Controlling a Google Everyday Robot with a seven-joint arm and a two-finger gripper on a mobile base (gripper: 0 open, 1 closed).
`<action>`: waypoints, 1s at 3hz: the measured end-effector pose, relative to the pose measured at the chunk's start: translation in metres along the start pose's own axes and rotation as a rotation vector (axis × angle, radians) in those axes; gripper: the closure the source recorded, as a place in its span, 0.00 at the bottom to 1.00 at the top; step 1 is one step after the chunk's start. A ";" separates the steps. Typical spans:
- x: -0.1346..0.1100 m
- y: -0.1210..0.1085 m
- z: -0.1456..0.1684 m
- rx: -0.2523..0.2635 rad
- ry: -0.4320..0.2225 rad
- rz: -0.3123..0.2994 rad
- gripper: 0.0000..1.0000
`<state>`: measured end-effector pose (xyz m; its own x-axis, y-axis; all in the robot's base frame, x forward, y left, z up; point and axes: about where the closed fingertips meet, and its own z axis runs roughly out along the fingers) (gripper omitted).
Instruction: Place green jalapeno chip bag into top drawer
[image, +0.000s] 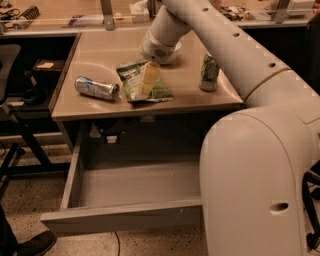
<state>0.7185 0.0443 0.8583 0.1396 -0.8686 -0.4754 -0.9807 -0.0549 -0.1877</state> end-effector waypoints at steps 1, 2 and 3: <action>0.007 -0.005 0.015 -0.018 -0.007 0.006 0.00; 0.018 -0.006 0.028 -0.034 -0.016 0.027 0.00; 0.029 -0.006 0.036 -0.037 -0.020 0.064 0.00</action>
Offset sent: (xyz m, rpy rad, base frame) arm 0.0168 -0.0103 -0.0434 0.0253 0.0682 -0.0163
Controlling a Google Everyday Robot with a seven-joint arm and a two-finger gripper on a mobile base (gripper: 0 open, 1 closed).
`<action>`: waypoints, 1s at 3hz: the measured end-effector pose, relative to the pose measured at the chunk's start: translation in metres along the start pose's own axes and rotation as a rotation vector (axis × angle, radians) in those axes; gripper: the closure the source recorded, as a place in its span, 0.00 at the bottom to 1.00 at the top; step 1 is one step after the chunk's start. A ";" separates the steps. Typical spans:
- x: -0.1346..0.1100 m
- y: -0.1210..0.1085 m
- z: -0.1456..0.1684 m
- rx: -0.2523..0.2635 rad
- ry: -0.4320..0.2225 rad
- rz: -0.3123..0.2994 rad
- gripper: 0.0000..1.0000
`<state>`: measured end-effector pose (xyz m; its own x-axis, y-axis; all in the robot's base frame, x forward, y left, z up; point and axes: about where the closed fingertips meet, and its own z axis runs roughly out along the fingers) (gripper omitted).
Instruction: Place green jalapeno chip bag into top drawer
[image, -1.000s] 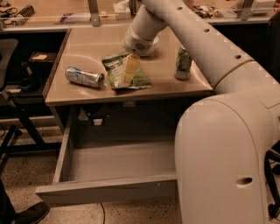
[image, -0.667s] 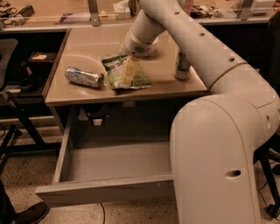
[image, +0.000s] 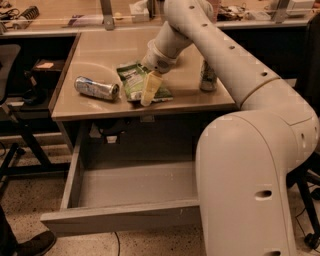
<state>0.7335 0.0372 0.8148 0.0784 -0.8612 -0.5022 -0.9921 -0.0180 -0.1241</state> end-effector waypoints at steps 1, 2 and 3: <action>0.000 0.000 0.000 0.000 0.000 0.000 0.19; 0.000 0.000 0.000 0.000 0.000 0.000 0.43; 0.000 0.000 0.000 0.000 0.000 0.000 0.66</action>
Offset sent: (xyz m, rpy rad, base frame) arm 0.0000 0.0000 0.0000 0.0000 0.0000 0.0000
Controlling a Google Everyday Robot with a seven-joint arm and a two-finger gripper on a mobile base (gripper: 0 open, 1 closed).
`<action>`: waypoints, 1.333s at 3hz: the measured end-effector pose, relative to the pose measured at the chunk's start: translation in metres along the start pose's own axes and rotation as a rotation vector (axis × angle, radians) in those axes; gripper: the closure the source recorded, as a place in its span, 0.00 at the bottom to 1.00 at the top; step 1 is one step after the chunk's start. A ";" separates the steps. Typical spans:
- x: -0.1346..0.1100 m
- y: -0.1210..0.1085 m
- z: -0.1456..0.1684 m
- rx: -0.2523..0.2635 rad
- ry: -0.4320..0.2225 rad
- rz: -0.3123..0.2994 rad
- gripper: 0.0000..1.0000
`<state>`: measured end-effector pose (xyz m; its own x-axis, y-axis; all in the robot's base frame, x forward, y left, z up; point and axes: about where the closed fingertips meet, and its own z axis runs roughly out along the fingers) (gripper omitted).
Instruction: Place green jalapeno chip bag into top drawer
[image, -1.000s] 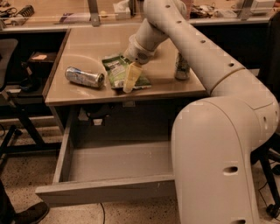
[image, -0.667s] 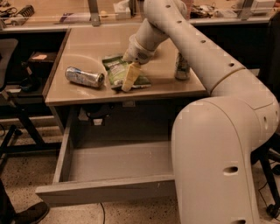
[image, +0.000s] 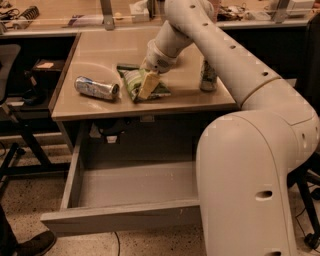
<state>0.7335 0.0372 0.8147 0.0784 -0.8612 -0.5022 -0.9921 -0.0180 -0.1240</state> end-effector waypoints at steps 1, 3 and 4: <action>0.000 0.000 0.000 0.000 0.000 0.000 0.89; 0.000 0.008 -0.023 0.040 0.010 0.027 1.00; 0.005 0.028 -0.043 0.076 0.012 0.053 1.00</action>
Offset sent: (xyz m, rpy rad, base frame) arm -0.0019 -0.0027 0.0046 -0.0027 -0.0124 -0.0096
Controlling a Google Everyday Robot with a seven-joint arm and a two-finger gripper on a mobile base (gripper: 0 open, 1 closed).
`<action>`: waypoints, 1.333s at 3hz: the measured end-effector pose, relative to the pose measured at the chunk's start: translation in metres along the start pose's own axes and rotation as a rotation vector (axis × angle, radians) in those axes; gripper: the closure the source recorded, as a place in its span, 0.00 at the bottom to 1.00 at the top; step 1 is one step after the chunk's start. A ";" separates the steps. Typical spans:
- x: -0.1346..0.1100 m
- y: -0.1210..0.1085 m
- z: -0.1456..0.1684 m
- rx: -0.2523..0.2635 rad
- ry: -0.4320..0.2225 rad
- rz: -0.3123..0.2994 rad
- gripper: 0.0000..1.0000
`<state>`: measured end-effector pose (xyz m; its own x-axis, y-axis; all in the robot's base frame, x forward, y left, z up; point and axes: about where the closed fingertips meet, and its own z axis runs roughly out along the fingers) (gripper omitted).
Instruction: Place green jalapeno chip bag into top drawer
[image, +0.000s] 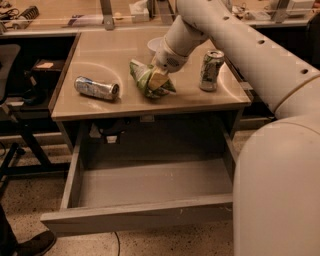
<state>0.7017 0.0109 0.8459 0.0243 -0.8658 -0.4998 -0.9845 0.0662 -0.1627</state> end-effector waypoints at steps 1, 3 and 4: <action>0.006 0.025 -0.026 0.057 0.008 0.040 1.00; 0.011 0.077 -0.044 0.083 0.048 0.062 1.00; 0.008 0.094 -0.057 0.074 0.067 0.058 1.00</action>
Offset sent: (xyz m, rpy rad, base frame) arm -0.1388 -0.0413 0.0481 -0.0413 -0.0881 -0.1730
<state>0.5996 -0.0180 0.8748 -0.0468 -0.8903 -0.4529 -0.9682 0.1520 -0.1987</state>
